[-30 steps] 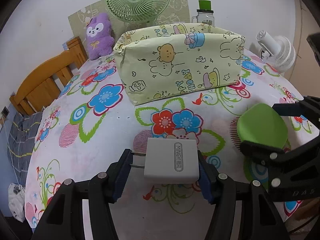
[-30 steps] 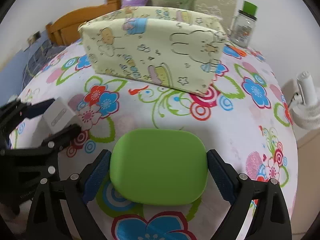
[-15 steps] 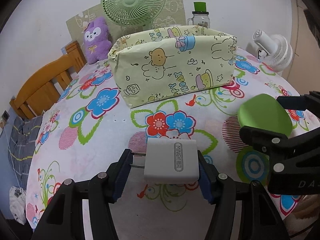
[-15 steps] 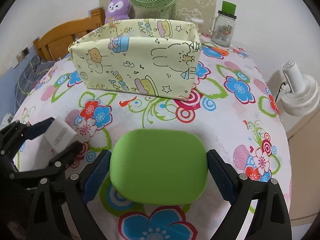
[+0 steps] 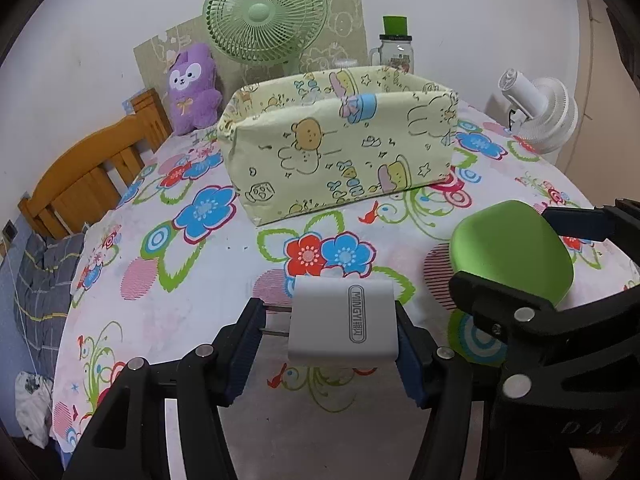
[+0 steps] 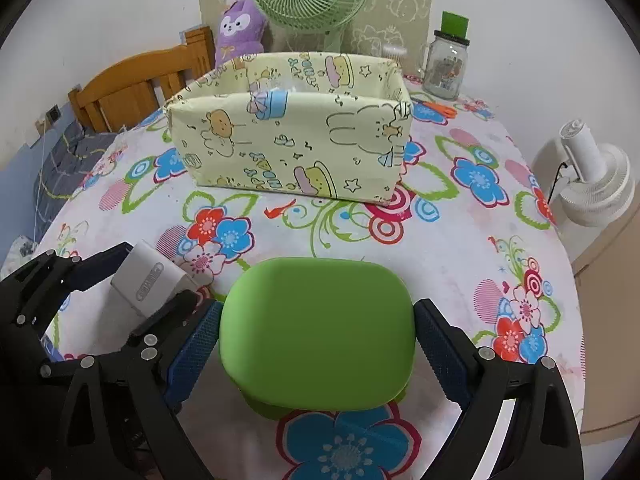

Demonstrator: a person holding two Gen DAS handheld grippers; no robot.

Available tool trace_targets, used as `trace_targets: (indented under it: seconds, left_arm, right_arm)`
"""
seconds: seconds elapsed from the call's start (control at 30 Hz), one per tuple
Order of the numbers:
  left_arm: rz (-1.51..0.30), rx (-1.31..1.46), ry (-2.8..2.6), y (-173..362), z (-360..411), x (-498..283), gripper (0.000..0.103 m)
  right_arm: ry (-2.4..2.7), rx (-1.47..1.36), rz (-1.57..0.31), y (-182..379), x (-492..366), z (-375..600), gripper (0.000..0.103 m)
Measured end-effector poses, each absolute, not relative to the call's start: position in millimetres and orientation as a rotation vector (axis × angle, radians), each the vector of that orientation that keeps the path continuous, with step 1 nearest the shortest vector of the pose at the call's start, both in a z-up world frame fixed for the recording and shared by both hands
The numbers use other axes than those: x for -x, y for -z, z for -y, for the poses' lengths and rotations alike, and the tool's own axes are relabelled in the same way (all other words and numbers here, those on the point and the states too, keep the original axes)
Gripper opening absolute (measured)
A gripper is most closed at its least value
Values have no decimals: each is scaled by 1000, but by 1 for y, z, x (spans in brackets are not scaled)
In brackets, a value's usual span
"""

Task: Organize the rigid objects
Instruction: 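Carry the charger with the left tool while the right tool carries the green pad toward the box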

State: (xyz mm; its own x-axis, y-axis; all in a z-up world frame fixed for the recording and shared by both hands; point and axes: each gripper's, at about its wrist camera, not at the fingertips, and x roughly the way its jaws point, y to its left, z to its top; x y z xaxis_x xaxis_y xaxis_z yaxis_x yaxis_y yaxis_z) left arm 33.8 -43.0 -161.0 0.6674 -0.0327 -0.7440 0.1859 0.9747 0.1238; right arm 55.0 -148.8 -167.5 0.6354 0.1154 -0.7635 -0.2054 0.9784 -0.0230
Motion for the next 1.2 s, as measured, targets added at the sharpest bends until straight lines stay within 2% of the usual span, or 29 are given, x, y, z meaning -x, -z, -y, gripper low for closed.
trace_targets:
  seconds: [1.2]
  left_arm:
    - [-716, -161, 85, 75, 32, -55, 63]
  right_arm:
    - [-149, 86, -727, 77, -66, 137, 95]
